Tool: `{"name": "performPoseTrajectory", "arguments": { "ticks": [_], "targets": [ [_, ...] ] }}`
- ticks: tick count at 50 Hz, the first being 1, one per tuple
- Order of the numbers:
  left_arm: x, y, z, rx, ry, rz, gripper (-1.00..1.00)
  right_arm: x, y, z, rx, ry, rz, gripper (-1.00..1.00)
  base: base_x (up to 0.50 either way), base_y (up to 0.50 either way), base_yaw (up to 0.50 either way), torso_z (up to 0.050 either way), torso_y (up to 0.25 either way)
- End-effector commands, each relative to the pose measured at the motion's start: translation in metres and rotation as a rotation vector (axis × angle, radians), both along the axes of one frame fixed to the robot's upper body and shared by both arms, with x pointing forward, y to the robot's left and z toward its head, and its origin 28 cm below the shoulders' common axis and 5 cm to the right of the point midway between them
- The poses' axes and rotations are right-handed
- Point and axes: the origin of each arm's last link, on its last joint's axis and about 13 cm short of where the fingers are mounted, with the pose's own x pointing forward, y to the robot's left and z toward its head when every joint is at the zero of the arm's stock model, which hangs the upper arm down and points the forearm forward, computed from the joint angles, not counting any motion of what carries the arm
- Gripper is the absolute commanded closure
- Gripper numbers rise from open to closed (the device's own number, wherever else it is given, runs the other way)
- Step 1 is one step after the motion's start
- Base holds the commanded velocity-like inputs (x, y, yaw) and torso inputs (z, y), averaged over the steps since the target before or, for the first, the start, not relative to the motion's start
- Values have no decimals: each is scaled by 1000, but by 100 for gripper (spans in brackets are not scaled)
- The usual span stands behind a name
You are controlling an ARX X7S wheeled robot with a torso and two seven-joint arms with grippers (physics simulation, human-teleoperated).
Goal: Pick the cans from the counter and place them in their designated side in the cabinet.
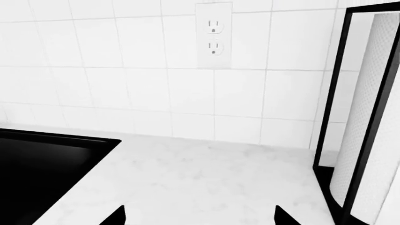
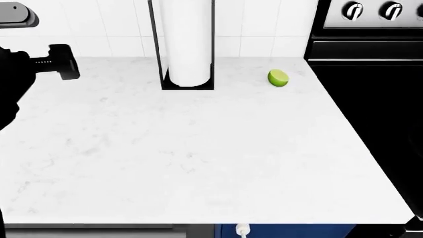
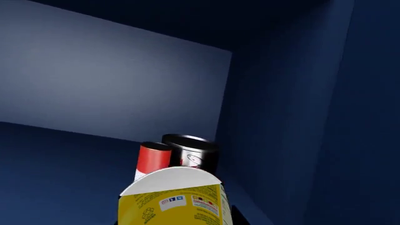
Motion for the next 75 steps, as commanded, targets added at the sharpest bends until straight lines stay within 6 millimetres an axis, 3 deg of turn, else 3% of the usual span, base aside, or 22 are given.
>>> {"name": "performPoseTrajectory", "arguments": {
  "ticks": [1,35,48,75],
  "targets": [
    [-2,6,0,-3,-4,23,-100,-2,6,4,-28,-13,12,100,0,0,0,0,0],
    [-8,15,-3,-18,-8,69,-100,-13,10,14,-44,-65,6,100,168,-118,0,0,1],
    [-4,16,-6,-21,-6,69,-100,-14,20,16,-57,-72,87,100,266,-171,0,0,1],
    [-2,17,-9,-21,-9,69,-100,-7,18,6,-38,9,18,100,111,-22,0,0,0]
  ]
}}
